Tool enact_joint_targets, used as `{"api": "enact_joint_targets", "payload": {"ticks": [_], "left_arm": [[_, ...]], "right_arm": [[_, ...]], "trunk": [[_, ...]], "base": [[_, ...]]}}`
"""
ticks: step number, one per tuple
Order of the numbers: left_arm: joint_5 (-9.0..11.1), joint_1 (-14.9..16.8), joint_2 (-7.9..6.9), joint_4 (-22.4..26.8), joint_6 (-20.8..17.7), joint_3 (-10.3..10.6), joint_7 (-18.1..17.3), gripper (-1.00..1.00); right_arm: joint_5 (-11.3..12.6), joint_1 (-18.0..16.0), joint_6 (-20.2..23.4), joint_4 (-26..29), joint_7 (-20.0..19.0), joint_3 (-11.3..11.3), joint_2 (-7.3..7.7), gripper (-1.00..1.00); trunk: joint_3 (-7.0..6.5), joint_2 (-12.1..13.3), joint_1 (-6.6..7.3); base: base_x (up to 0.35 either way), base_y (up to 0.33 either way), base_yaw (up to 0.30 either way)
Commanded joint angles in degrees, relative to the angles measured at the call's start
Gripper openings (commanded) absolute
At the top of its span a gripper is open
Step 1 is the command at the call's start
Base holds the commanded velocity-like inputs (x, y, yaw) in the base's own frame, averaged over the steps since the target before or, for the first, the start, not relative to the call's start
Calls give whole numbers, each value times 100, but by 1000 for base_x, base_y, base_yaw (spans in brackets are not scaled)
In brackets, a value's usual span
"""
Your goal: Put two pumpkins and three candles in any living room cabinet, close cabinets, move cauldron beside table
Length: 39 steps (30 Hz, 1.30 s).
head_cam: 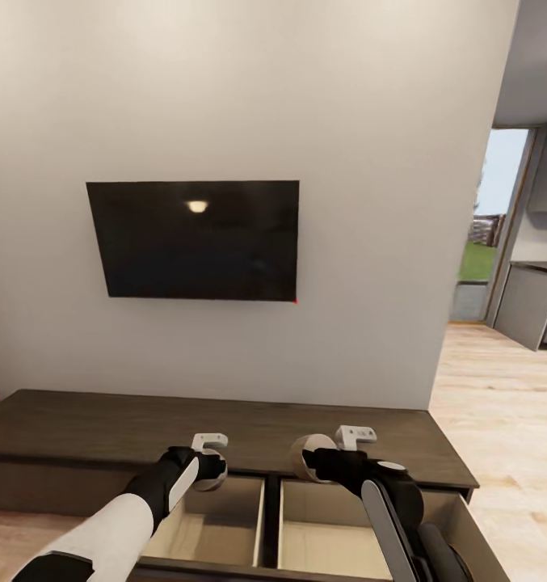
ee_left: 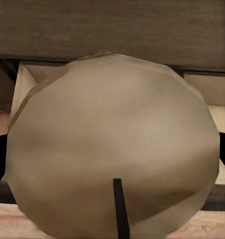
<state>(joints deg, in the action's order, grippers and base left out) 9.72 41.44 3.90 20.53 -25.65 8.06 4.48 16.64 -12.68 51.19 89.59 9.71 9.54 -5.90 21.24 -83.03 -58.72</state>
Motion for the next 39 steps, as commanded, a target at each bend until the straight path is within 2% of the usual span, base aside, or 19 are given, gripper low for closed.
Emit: {"api": "enact_joint_targets", "payload": {"ticks": [1, 8, 39], "left_arm": [[56, 4, -3, 13, -28, 46, 49, -100], [51, 4, 4, 10, -28, 70, 59, -100], [41, 4, 6, -5, -28, 90, 71, -100]], "right_arm": [[67, -5, 14, 6, 58, 4, 2, -100], [58, -3, 11, 6, 58, 14, 8, -100], [49, -7, 12, 6, 66, 27, 1, -100]], "trunk": [[16, -5, -1], [57, -5, -1], [61, -5, -1]], "base": [[88, -281, 0], [67, -301, 0], [2, -312, 0]]}}
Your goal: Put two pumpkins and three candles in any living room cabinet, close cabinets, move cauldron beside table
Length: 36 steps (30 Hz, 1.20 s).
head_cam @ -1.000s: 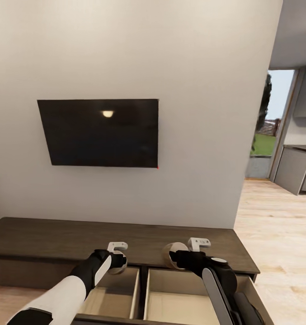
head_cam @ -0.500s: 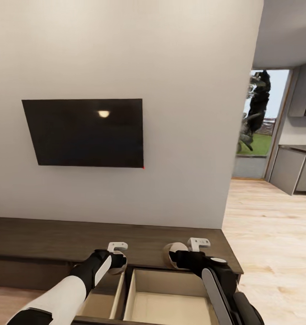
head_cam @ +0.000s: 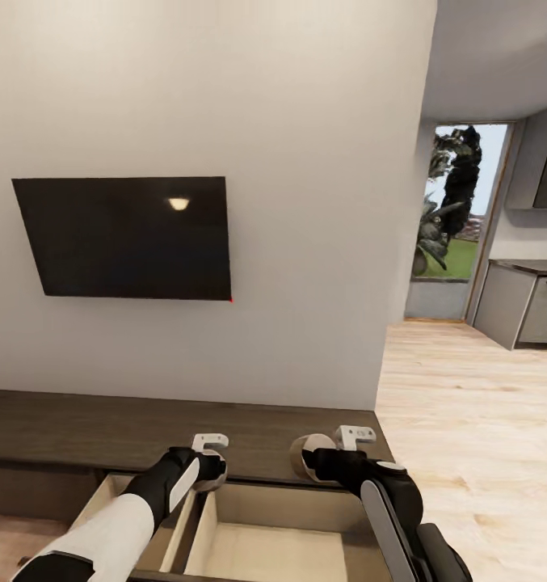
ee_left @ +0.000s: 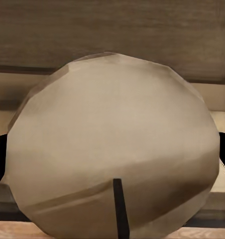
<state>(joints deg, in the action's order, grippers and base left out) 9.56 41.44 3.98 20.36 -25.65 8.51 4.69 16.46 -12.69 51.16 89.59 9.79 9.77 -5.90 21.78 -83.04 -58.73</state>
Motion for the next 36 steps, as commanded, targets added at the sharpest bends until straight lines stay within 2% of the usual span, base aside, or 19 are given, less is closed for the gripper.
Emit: {"api": "enact_joint_targets", "payload": {"ticks": [1, 7, 22, 30, 36], "left_arm": [[56, 4, -3, 9, -28, 46, 48, -100], [58, 4, -8, 12, -28, 39, 30, -100], [59, 4, -11, 4, -28, 37, 35, -100], [55, 4, -8, -10, -28, 40, 43, -100], [60, 4, -11, -14, -28, 38, 45, -100]], "right_arm": [[70, -3, 15, 5, 58, -1, 1, -100], [83, -3, 17, -19, 58, -14, 1, -100], [85, -5, 17, -82, 57, -14, 1, -100], [78, -5, 17, -82, 58, -10, 1, -100], [62, -5, 17, -87, 58, 1, 1, -100]], "trunk": [[6, -4, 0], [6, -4, 0], [-8, -4, 0], [-10, -4, 0], [-10, -4, 0]], "base": [[0, -312, 0], [0, -184, -76], [6, -32, -254], [77, -241, -26], [128, -225, 184]]}}
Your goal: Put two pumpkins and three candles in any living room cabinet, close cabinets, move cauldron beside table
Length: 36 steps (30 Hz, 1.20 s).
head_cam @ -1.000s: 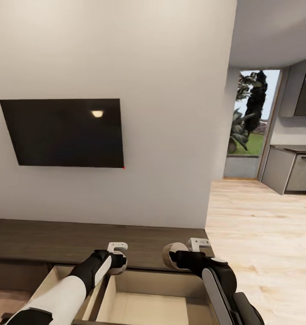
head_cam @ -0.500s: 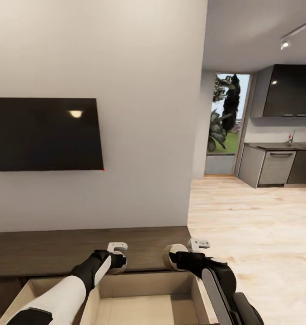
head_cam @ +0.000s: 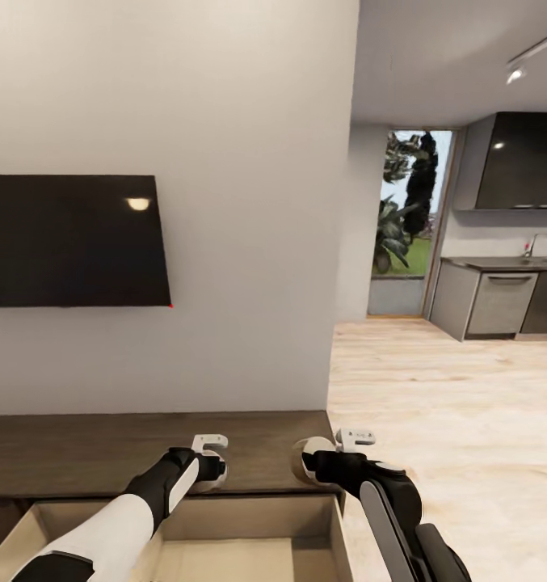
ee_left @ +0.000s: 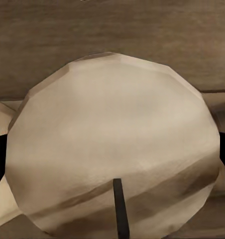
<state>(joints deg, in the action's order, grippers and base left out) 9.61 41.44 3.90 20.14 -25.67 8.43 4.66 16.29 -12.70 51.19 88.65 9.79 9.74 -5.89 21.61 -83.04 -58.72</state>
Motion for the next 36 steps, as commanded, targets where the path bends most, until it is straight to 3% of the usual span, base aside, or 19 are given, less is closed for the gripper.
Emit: {"api": "enact_joint_targets", "payload": {"ticks": [1, 17, 23, 29, 36], "left_arm": [[57, 4, -3, 8, -26, 45, 46, -100], [59, 4, -1, 32, -19, 45, 14, -100], [59, 4, 2, 34, -17, 45, 9, -100], [59, 4, 2, 34, -19, 45, -19, -100], [59, 4, 3, 6, -25, 45, 18, -100]], "right_arm": [[83, -4, 14, 9, 58, 1, 1, -100], [94, -4, 14, 7, 58, -7, 1, -100], [101, -4, 14, 7, 58, -7, 1, -100], [102, -4, 14, 7, 58, -7, 1, -100], [102, -3, 14, 8, 58, -7, 1, -100]], "trunk": [[7, -4, -1], [7, -4, -1], [115, -245, -133], [115, -245, -133], [240, -525, -287]], "base": [[79, -93, 245], [19, -15, 46], [0, 0, 0], [0, 0, 0], [0, 0, 0]]}}
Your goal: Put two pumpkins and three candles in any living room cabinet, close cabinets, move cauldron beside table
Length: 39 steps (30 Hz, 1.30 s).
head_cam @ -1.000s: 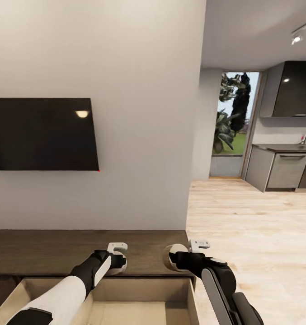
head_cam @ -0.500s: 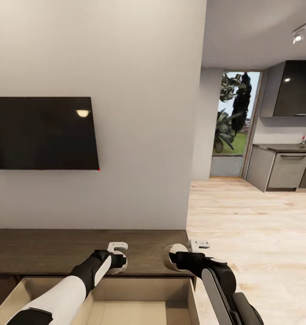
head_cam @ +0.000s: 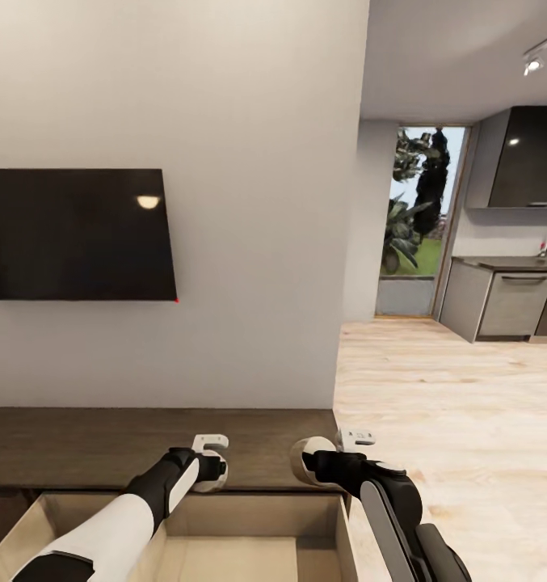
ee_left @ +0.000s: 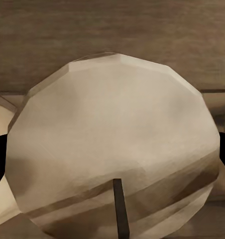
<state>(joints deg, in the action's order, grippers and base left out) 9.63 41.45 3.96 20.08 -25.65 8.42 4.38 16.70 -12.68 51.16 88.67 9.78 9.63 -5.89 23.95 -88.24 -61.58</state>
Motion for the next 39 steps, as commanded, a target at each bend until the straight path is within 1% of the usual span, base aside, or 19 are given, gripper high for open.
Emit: {"api": "enact_joint_targets", "payload": {"ticks": [1, 13, 22, 24, 26, 29, 34, 36, 39], "left_arm": [[57, 3, -4, 5, -28, 46, 49, -100], [48, 3, -1, -27, -53, 46, 54, -100], [46, 3, -1, -56, -54, 46, 54, -100], [43, 3, -1, -65, -59, 46, 54, -100], [41, 3, -1, -70, -76, 46, 55, -100], [40, 3, -1, -73, -99, 46, 62, -100], [33, 3, -1, -74, -115, 47, 73, -100], [32, 3, -1, -74, -120, 51, 77, -100], [31, 3, 4, -111, -123, 55, 85, -100]], "right_arm": [[62, -6, 17, 5, 59, 4, 0, -100], [63, -7, 17, 9, 53, 16, 1, -100], [7, -7, 45, -54, 104, 148, -7, -100], [-1, -18, 69, -233, 120, 176, -13, -100], [-5, -56, 90, -623, 131, 194, -16, -100], [-7, -87, 100, -1022, 139, 202, -21, -100], [-16, -176, 104, -1389, 158, 198, -26, -100], [-13, -223, 104, -1506, 237, 200, -31, -100], [-7, -261, 99, -1638, 492, 207, -50, -100]], "trunk": [[25, -46, -22], [240, -527, -286], [402, -888, -484], [438, -968, -528], [474, -1048, -571], [528, -1169, -637], [617, -1369, -747], [653, -1449, -791], [707, -1570, -857]], "base": [[0, 0, 0], [0, 0, 0], [0, 0, 0], [0, 0, 0], [0, 0, 0], [0, 0, 0], [0, 0, 0], [0, 0, 0], [0, 0, 0]]}}
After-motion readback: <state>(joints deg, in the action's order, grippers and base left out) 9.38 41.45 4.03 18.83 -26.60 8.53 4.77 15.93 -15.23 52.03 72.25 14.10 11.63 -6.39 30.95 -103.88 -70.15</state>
